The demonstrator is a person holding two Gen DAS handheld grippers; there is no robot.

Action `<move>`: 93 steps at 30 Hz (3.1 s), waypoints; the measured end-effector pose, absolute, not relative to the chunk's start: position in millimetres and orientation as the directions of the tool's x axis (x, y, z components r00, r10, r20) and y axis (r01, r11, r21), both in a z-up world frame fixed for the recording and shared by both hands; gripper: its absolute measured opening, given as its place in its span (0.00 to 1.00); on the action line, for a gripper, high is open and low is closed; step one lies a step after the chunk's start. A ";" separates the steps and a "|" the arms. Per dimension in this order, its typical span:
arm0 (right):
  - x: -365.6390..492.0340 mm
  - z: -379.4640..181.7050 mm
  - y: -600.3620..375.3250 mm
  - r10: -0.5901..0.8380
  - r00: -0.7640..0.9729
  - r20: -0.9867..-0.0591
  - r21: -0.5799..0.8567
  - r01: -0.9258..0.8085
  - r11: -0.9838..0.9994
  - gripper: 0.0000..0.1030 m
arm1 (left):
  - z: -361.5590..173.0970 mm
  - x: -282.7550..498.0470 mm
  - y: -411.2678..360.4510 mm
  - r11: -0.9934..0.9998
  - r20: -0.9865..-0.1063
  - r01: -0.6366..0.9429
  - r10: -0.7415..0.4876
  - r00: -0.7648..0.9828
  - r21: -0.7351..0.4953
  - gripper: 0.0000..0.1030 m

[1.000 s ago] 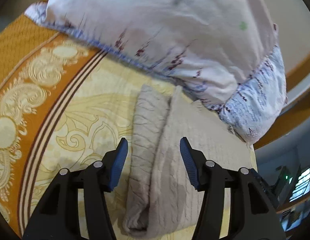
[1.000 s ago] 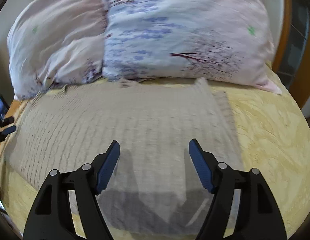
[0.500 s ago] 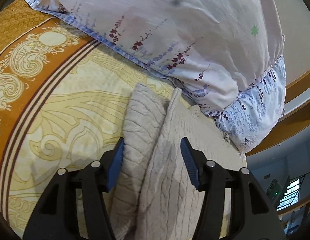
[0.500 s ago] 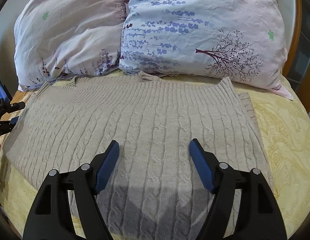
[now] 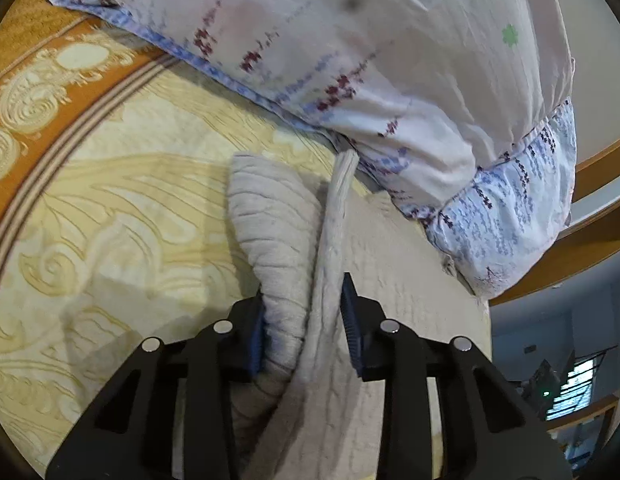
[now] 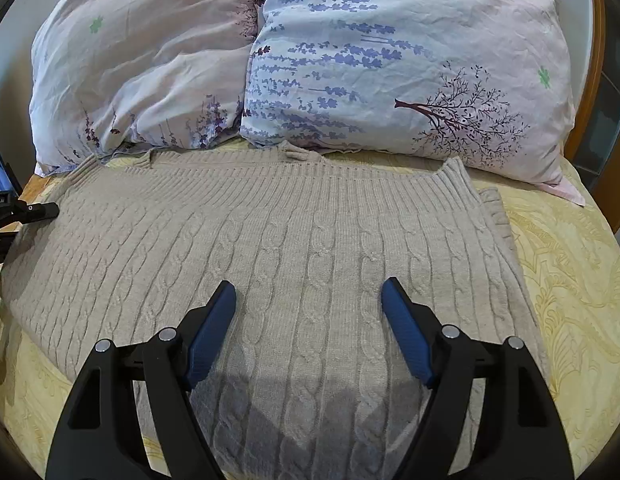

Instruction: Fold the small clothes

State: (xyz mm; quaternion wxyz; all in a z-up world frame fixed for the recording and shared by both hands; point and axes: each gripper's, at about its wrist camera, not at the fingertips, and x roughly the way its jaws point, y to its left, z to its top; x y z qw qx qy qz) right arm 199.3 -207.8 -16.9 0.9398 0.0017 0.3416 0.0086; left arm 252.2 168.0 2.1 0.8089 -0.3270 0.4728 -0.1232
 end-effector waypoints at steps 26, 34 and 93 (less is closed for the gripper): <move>164.4 8.3 -272.5 0.071 0.825 -0.561 0.160 0.024 0.987 0.75 | 76.1 275.4 -14.0 0.508 -0.405 0.142 -0.801 0.441 -0.850 0.18; 152.8 6.8 -311.9 0.025 0.823 -0.568 0.195 0.105 0.975 0.74 | 36.8 273.3 -105.4 0.409 -0.385 0.173 -0.910 0.157 -0.896 0.21; 221.5 9.5 -333.4 0.113 0.762 -0.637 0.170 -0.004 0.985 0.17 | 10.2 231.2 -39.5 0.709 -0.662 0.238 -0.705 0.254 -0.663 0.68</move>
